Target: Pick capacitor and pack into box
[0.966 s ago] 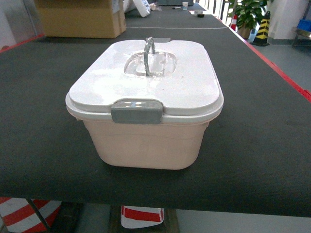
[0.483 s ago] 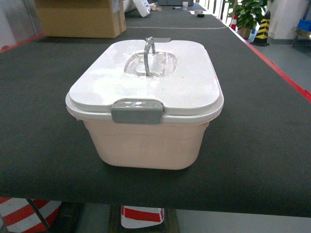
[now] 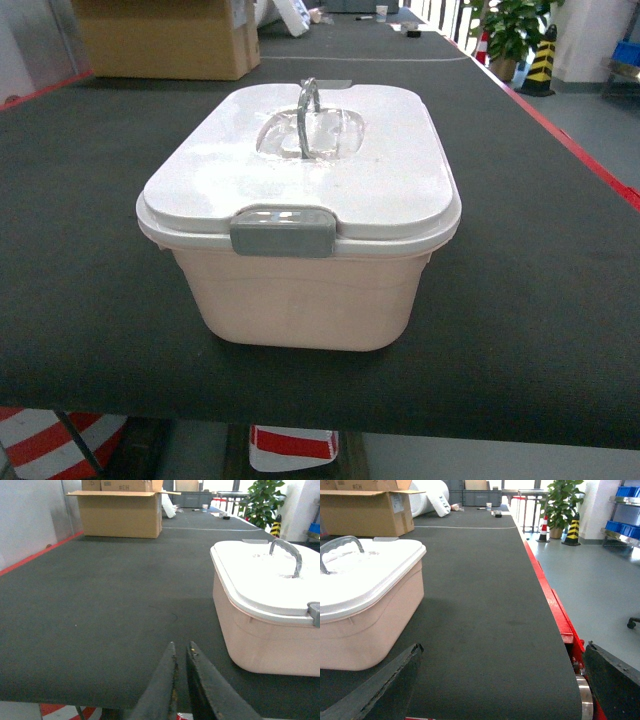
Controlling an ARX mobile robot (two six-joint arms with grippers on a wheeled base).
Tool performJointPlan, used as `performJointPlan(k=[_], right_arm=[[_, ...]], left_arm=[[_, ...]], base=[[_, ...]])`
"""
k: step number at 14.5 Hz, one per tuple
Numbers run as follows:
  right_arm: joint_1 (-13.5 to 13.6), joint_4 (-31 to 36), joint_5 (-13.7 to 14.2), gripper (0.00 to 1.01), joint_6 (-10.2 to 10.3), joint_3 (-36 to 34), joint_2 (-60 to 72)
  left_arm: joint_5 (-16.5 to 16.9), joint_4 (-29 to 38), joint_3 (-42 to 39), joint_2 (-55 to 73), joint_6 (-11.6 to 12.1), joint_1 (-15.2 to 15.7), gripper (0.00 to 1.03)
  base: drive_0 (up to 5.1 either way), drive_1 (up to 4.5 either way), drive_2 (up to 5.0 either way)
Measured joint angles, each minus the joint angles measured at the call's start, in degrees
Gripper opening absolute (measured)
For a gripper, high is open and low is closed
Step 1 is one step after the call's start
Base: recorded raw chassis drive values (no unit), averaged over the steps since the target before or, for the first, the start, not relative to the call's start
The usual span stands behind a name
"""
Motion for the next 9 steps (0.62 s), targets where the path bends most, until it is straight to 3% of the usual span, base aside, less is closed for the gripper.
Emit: performJointPlan(k=[7, 8, 9], right_arm=[[0.0, 0.0, 0.02, 0.98, 0.0, 0.0, 0.0], [0.0, 0.0, 0.02, 0.98, 0.0, 0.0, 0.0], [0.0, 0.0, 0.02, 0.98, 0.0, 0.0, 0.0]], left_arm=[[0.02, -0.15, 0.0, 0.0, 0.02, 0.0, 0.92], [0.02, -0.15, 0.0, 0.0, 0.04, 0.0, 0.99], [0.02, -0.15, 0.0, 0.0, 0.02, 0.0, 0.98]], base=[[0.0, 0.0, 0.0], [0.0, 0.0, 0.0], [0.0, 0.0, 0.0]])
